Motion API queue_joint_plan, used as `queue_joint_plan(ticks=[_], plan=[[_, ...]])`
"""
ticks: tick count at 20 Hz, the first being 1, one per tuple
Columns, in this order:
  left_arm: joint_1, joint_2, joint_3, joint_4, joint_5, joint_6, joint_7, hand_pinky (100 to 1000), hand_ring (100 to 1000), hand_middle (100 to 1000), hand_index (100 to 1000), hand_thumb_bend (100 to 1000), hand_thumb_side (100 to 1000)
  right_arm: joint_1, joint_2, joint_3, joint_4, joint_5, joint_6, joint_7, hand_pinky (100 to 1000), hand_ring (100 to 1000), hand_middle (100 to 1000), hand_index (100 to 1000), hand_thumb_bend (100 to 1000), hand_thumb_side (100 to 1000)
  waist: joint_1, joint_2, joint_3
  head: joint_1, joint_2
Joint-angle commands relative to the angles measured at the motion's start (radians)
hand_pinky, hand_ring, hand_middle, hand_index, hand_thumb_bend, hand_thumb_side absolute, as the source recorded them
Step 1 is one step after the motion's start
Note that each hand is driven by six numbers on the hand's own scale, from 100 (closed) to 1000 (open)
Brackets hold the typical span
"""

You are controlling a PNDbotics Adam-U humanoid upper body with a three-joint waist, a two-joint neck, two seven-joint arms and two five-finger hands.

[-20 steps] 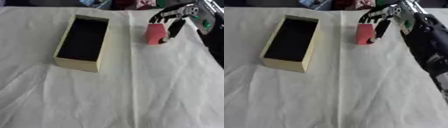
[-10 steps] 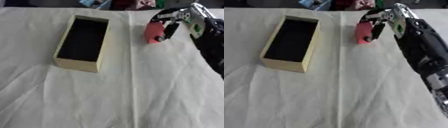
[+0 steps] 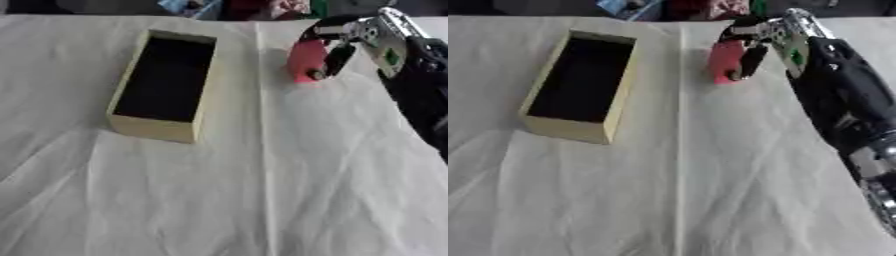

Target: Pick up objects on the table and place them in the box.

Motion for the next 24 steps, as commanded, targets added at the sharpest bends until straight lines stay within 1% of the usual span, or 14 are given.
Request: queue_joint_plan(ticks=[1,5,9,12,15,24], plan=[[-0.008,0.019,-0.003,-0.020,0.001,0.000,-0.003,574,545,525,674,130,100,-0.041,-0.030,0.000,-0.060,-0.035,0.018,0.007,828,867,612,730,100,100,-0.010,-0.020,-0.001,0.001,0.001],[-0.008,0.019,-0.004,-0.020,0.002,0.000,-0.004,574,545,526,675,131,100,-0.075,-0.030,0.001,-0.123,-0.080,0.034,0.020,831,862,610,731,100,100,-0.010,-0.026,-0.001,-0.004,0.002],[-0.009,0.018,-0.007,-0.020,0.005,0.000,-0.006,575,545,526,675,133,100,-0.109,-0.004,0.014,-0.170,-0.111,0.045,0.033,833,855,613,729,100,100,-0.008,-0.030,0.006,-0.017,0.003],[-0.015,0.015,-0.013,-0.020,0.009,-0.002,-0.011,575,546,527,675,134,100,-0.131,0.045,0.029,-0.185,-0.126,0.044,0.046,832,853,614,729,100,100,-0.007,-0.031,0.021,-0.037,-0.001],[-0.020,0.012,-0.017,-0.020,0.013,-0.003,-0.016,575,546,527,675,135,100,-0.143,0.093,0.040,-0.183,-0.122,0.046,0.052,832,852,614,729,100,100,-0.008,-0.030,0.037,-0.059,-0.004],[-0.033,0.004,-0.025,-0.020,0.025,-0.005,-0.027,575,546,527,676,136,100,-0.146,0.210,0.040,-0.159,-0.109,0.057,0.037,835,845,609,728,100,100,-0.014,-0.021,0.063,-0.111,-0.010]])
